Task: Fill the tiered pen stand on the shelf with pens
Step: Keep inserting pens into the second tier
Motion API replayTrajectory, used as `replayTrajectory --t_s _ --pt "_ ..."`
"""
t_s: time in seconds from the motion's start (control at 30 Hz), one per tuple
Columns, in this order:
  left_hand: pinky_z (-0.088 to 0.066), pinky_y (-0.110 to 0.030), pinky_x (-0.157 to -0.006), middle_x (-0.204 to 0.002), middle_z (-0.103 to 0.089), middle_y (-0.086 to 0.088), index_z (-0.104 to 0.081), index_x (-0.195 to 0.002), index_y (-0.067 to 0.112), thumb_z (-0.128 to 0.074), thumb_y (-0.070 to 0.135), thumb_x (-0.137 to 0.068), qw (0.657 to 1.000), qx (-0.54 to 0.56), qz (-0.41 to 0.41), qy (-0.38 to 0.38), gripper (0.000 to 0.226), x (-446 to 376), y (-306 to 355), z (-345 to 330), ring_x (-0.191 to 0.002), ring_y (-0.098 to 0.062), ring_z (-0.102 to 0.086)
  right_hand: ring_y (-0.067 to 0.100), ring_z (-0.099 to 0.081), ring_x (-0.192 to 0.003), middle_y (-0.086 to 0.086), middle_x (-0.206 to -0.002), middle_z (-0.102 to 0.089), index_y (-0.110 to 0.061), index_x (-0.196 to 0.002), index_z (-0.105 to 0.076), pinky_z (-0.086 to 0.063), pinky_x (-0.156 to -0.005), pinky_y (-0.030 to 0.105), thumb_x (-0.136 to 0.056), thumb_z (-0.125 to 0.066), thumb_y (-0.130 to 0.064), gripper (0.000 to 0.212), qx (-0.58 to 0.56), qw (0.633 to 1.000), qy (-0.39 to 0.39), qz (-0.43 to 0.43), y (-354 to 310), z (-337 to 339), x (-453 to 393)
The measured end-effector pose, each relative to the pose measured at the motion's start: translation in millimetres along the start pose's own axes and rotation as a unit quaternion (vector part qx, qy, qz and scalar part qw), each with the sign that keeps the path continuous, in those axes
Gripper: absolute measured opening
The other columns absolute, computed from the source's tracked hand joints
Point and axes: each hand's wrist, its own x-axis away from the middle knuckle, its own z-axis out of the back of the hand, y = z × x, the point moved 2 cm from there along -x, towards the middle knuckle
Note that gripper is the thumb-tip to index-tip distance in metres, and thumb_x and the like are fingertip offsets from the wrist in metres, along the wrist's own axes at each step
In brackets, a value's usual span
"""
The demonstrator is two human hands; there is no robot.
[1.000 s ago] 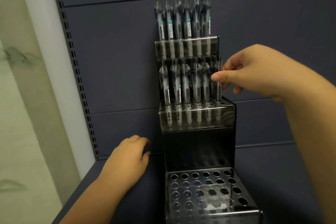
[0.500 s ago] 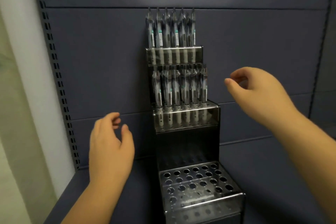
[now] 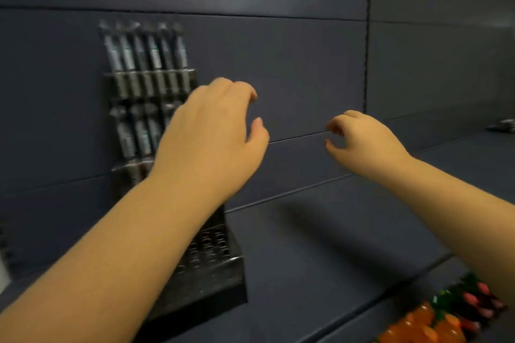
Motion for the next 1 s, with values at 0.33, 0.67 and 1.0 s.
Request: replayTrajectory --t_s 0.33,0.67,1.0 --pt "-0.049 -0.044 -0.096 -0.137 -0.051 -0.006 -0.046 -0.142 0.021 -0.054 0.035 -0.093 0.942 0.044 -0.015 -0.331 0.051 -69 202 -238 -0.119 -0.028 -0.054 0.033 -0.059 -0.096 0.012 -0.109 -0.058 -0.005 -0.110 -0.062 -0.054 -0.085 0.045 -0.095 -0.059 -0.029 0.029 0.101 0.981 -0.111 -0.126 259 42 61" --pt "-0.053 -0.042 -0.087 -0.122 -0.055 -0.005 -0.051 -0.129 0.017 -0.051 0.031 -0.093 0.908 0.035 -0.010 -0.417 0.039 -106 328 -398 -0.103 -0.026 -0.059 0.033 -0.060 -0.098 0.013 -0.110 -0.057 -0.006 -0.109 -0.063 -0.056 -0.083 0.044 -0.091 -0.063 -0.021 0.023 0.146 0.938 -0.173 -0.261 473 52 85" --pt "-0.052 -0.042 -0.090 -0.127 -0.054 -0.006 -0.049 -0.135 0.016 -0.051 0.031 -0.092 0.898 0.110 -0.068 -0.421 0.045 -192 450 -528 -0.108 -0.027 -0.057 0.034 -0.054 -0.113 0.013 -0.124 -0.054 -0.008 -0.123 -0.058 -0.051 -0.093 0.045 -0.095 -0.059 -0.027 0.034 0.206 0.927 -0.149 -0.274 611 43 71"
